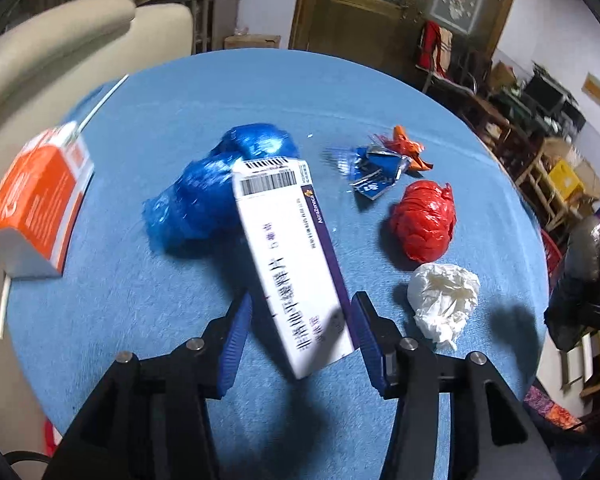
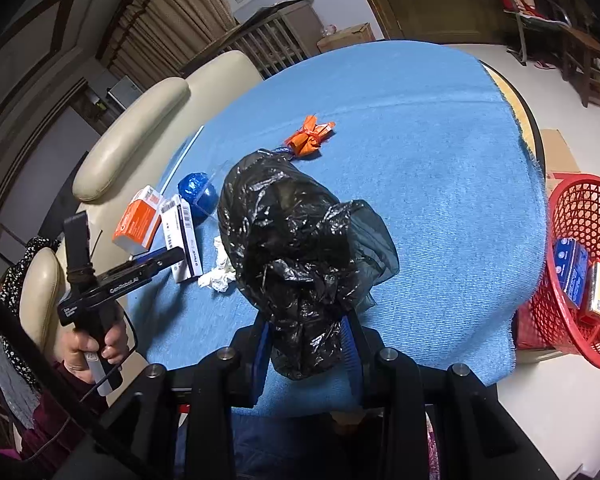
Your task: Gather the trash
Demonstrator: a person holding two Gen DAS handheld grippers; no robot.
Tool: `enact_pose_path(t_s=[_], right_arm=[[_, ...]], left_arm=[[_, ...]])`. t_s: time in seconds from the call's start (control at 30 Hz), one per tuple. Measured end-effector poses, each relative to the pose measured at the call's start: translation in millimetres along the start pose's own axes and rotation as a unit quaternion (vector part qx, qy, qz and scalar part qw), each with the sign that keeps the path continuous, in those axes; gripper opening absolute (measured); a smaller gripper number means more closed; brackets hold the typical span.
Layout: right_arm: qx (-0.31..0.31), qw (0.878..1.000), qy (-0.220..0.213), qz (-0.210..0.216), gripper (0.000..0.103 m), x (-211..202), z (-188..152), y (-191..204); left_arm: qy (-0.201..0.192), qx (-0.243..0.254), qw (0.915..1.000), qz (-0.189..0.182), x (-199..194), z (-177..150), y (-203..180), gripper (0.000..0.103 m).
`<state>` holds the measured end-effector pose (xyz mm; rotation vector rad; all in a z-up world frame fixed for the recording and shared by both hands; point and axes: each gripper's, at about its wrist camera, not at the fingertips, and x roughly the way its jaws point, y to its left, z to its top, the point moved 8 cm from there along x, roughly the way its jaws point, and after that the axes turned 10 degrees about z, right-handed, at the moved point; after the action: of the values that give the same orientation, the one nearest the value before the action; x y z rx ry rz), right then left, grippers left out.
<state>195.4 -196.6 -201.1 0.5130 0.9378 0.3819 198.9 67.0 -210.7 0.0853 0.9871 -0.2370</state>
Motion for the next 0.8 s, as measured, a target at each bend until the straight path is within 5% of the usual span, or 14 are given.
enact_pose_path(t_s=[0.2, 0.23, 0.3, 0.5, 0.8], right_arm=[[0.001, 1.000, 0.012, 0.003, 0.034, 10, -3, 2], [-0.001, 1.000, 0.013, 0.003, 0.034, 11, -4, 3], [-0.006, 1.000, 0.014, 0.002, 0.034, 13, -5, 5], [0.001, 1.000, 0.019, 0.009, 0.034, 17, -7, 2], [-0.001, 1.000, 0.018, 0.017, 0.034, 15, -8, 4]], left_arm=[[0.024, -0.033, 0.9990, -0.017, 11, 0, 1, 0.052], [0.030, -0.036, 0.9988, -0.012, 13, -1, 0, 0.059], [0.047, -0.052, 0.9975, 0.012, 18, -3, 0, 0.071], [0.058, -0.104, 0.9884, 0.094, 8, -7, 0, 0.072], [0.071, -0.134, 0.9751, 0.162, 20, 13, -15, 0.073]])
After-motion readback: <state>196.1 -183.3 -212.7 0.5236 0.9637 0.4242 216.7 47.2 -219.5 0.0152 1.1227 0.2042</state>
